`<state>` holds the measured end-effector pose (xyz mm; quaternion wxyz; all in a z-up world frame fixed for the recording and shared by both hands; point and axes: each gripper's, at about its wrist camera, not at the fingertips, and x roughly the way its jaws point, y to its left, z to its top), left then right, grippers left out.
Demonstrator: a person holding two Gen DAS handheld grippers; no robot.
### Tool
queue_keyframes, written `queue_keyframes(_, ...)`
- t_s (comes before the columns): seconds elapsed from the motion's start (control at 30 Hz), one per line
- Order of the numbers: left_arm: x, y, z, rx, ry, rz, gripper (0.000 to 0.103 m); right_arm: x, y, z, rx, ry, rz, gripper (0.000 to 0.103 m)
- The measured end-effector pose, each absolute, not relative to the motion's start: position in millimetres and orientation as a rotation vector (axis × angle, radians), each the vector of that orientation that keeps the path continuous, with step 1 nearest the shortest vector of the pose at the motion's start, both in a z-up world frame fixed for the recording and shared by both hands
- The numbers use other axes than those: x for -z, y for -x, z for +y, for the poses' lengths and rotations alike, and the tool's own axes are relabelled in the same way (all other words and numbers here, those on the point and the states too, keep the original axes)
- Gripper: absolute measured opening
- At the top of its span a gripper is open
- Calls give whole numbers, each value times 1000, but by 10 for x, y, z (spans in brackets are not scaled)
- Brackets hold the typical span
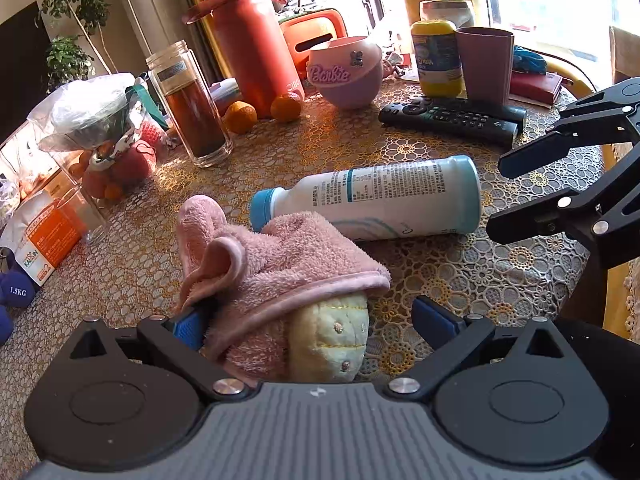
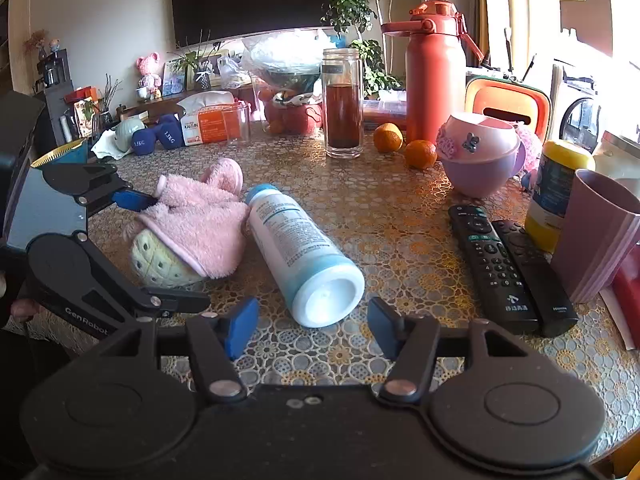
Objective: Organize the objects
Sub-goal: 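Rub the towel-wrapped pineapple over the white bottle with left tool while right tool holds bottle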
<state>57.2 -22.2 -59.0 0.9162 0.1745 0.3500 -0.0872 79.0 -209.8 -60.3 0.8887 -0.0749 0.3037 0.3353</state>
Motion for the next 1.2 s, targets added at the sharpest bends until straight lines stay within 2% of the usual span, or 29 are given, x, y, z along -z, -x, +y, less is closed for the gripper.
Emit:
queue_keyframes(0.07, 613, -585, -191, 175, -351, 724, 101, 633, -817, -2085, -700, 163, 636, 60)
queue_keyframes(0.13, 633, -603, -172, 168, -354, 726, 93, 666, -847, -2073, -702, 165, 641, 60)
queue_keyframes(0.2, 647, -612, -156, 163, -356, 722, 92, 700, -881, -2060, -704, 165, 646, 60)
queue_keyframes(0.27, 655, -616, -145, 155, -356, 718, 85, 729, -934, -2034, -705, 168, 647, 60)
queue_keyframes(0.33, 650, -624, -135, 140, -358, 713, 72, 755, -966, -2008, -706, 167, 641, 60)
queue_keyframes(0.43, 617, -642, -98, 130, -342, 712, 64, 793, -1022, -1973, -705, 158, 637, 60)
queue_keyframes(0.7, 555, -620, -107, 93, -337, 706, 59, 832, -1128, -1937, -693, 112, 624, 61)
queue_keyframes(1.03, 370, -394, -90, 114, -318, 672, 48, 818, -1038, -2053, -741, -26, 676, 52)
queue_keyframes(1.2, 227, -163, -144, 156, -311, 643, 46, 804, -866, -2087, -769, -4, 671, 52)
